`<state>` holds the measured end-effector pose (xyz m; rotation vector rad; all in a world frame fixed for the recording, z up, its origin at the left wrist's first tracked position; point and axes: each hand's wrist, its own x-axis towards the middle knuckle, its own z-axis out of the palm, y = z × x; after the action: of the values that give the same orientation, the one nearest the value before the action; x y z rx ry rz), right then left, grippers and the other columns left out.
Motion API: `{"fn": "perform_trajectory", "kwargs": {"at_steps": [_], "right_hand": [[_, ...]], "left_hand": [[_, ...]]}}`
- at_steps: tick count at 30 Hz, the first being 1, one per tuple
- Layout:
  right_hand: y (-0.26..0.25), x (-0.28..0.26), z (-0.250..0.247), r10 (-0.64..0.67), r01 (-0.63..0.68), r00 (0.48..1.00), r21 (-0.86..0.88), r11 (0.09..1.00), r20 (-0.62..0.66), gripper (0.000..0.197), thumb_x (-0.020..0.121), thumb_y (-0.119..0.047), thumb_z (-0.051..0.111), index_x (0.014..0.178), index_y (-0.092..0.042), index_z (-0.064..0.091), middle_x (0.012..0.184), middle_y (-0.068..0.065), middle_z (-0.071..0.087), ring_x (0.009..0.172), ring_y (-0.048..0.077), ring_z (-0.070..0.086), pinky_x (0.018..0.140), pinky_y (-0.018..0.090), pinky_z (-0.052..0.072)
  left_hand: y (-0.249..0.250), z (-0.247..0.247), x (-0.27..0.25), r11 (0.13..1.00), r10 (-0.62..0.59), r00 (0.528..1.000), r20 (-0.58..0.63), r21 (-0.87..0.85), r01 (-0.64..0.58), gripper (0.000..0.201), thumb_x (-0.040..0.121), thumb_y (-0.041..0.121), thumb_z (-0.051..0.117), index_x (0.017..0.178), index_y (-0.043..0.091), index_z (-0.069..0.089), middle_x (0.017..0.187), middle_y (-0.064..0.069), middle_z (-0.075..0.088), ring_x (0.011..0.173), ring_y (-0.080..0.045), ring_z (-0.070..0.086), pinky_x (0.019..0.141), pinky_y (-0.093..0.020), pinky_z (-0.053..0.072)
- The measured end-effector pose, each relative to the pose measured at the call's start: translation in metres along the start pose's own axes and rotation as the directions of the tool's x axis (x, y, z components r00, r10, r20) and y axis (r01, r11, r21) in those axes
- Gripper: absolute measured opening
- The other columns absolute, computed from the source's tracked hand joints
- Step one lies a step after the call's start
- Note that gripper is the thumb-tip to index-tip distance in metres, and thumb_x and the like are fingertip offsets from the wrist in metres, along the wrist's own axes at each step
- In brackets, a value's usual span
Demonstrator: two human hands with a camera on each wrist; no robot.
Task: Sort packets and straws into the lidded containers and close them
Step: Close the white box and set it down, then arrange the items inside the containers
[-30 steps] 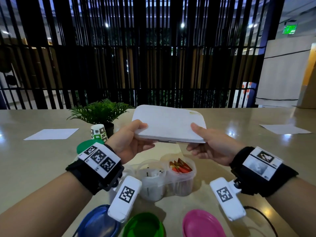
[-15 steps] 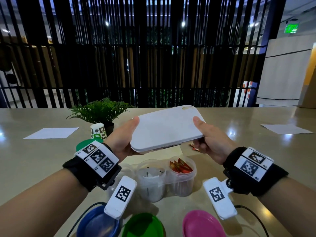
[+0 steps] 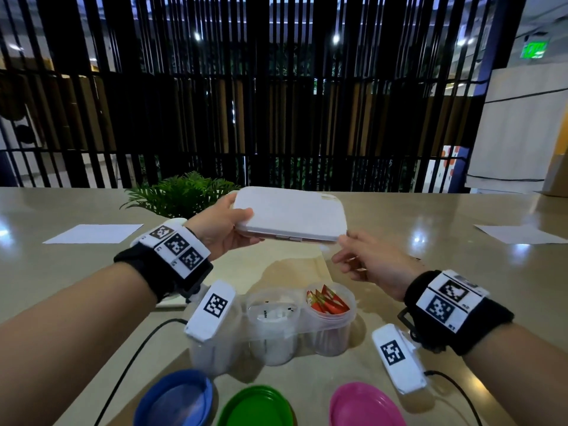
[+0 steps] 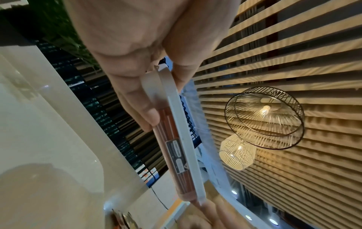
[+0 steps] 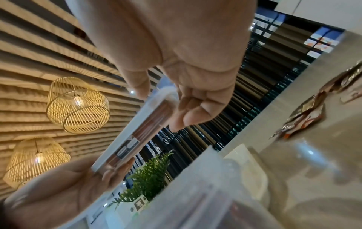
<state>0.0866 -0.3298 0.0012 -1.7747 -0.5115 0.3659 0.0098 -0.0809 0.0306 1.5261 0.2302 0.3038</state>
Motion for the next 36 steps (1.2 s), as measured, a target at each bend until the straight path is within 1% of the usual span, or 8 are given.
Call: {"fn": "perform_trajectory", "kwargs": {"at_steps": [6, 9, 17, 22, 26, 31, 34, 36], "right_hand": [[0.014, -0.013, 0.003, -0.015, 0.149, 0.962, -0.478, 0.866, 0.272, 0.064, 0.085, -0.04, 0.066, 0.142, -0.032, 0.036, 0.135, -0.008, 0.046, 0.123, 0.011, 0.045, 0.099, 0.031, 0.043], [0.018, -0.018, 0.008, 0.014, 0.254, 0.91, -0.585, 0.77, 0.414, 0.08, 0.08, -0.044, 0.072, 0.146, -0.039, 0.027, 0.148, -0.013, 0.029, 0.132, 0.006, 0.031, 0.111, 0.031, 0.031], [0.026, -0.017, 0.011, 0.004, 0.335, 0.889, -0.656, 0.676, 0.458, 0.075, 0.086, -0.045, 0.064, 0.148, -0.038, 0.024, 0.146, -0.015, 0.025, 0.131, 0.005, 0.032, 0.115, 0.03, 0.029], [0.024, -0.015, 0.005, 0.034, 0.326, 0.875, -0.64, 0.696, 0.483, 0.072, 0.086, -0.037, 0.067, 0.147, -0.037, 0.027, 0.143, -0.017, 0.027, 0.13, 0.005, 0.032, 0.114, 0.03, 0.03], [0.024, -0.016, 0.004, 0.037, 0.316, 0.871, -0.617, 0.72, 0.489, 0.072, 0.085, -0.035, 0.068, 0.145, -0.038, 0.03, 0.14, -0.018, 0.028, 0.13, 0.005, 0.033, 0.114, 0.03, 0.03], [0.023, -0.018, 0.003, 0.05, 0.284, 0.876, -0.598, 0.749, 0.479, 0.071, 0.085, -0.033, 0.069, 0.144, -0.04, 0.031, 0.141, -0.019, 0.028, 0.129, 0.004, 0.034, 0.113, 0.028, 0.031], [0.025, -0.018, 0.004, 0.041, 0.28, 0.879, -0.585, 0.761, 0.474, 0.071, 0.085, -0.032, 0.07, 0.143, -0.04, 0.032, 0.14, -0.019, 0.028, 0.129, 0.005, 0.035, 0.114, 0.029, 0.032], [0.026, -0.017, 0.004, 0.039, 0.273, 0.882, -0.577, 0.77, 0.47, 0.071, 0.084, -0.032, 0.07, 0.143, -0.041, 0.032, 0.14, -0.019, 0.028, 0.13, 0.005, 0.035, 0.114, 0.031, 0.032]], "left_hand": [[-0.01, -0.019, 0.044, 0.997, -0.059, 0.985, -0.159, 0.038, 0.066, 0.05, 0.099, 0.008, 0.051, 0.146, 0.014, 0.033, 0.136, -0.017, 0.049, 0.095, -0.032, 0.063, 0.063, -0.04, 0.061], [-0.019, -0.026, 0.06, 0.993, -0.096, 0.963, -0.252, 0.037, 0.109, 0.066, 0.098, 0.005, 0.053, 0.151, 0.031, 0.024, 0.131, -0.008, 0.037, 0.101, -0.039, 0.062, 0.061, -0.05, 0.058], [-0.025, -0.035, 0.093, 0.989, -0.119, 0.967, -0.226, 0.059, 0.136, 0.038, 0.103, 0.004, 0.04, 0.14, 0.013, 0.045, 0.126, -0.02, 0.051, 0.068, -0.032, 0.066, 0.047, -0.037, 0.057], [-0.018, -0.039, 0.106, 0.979, -0.169, 0.96, -0.222, 0.078, 0.19, 0.036, 0.104, 0.009, 0.041, 0.139, 0.014, 0.045, 0.122, -0.02, 0.054, 0.074, -0.031, 0.062, 0.044, -0.039, 0.057], [-0.028, -0.044, 0.119, 0.975, -0.193, 0.954, -0.229, 0.067, 0.214, 0.036, 0.103, 0.01, 0.043, 0.139, 0.012, 0.045, 0.133, -0.024, 0.052, 0.077, -0.035, 0.062, 0.057, -0.045, 0.06], [-0.053, -0.046, 0.133, 0.958, -0.251, 0.94, -0.231, 0.079, 0.275, 0.035, 0.102, 0.009, 0.045, 0.137, 0.012, 0.048, 0.14, -0.024, 0.046, 0.111, -0.046, 0.058, 0.042, -0.045, 0.056], [-0.061, -0.045, 0.138, 0.956, -0.257, 0.943, -0.209, 0.09, 0.28, 0.04, 0.101, 0.005, 0.045, 0.14, 0.011, 0.044, 0.141, -0.023, 0.044, 0.116, -0.044, 0.056, 0.055, -0.045, 0.057], [-0.063, -0.043, 0.139, 0.944, -0.261, 0.949, -0.179, 0.158, 0.289, 0.047, 0.099, -0.004, 0.045, 0.144, 0.007, 0.039, 0.142, -0.022, 0.045, 0.103, -0.034, 0.062, 0.065, -0.037, 0.061]]}}
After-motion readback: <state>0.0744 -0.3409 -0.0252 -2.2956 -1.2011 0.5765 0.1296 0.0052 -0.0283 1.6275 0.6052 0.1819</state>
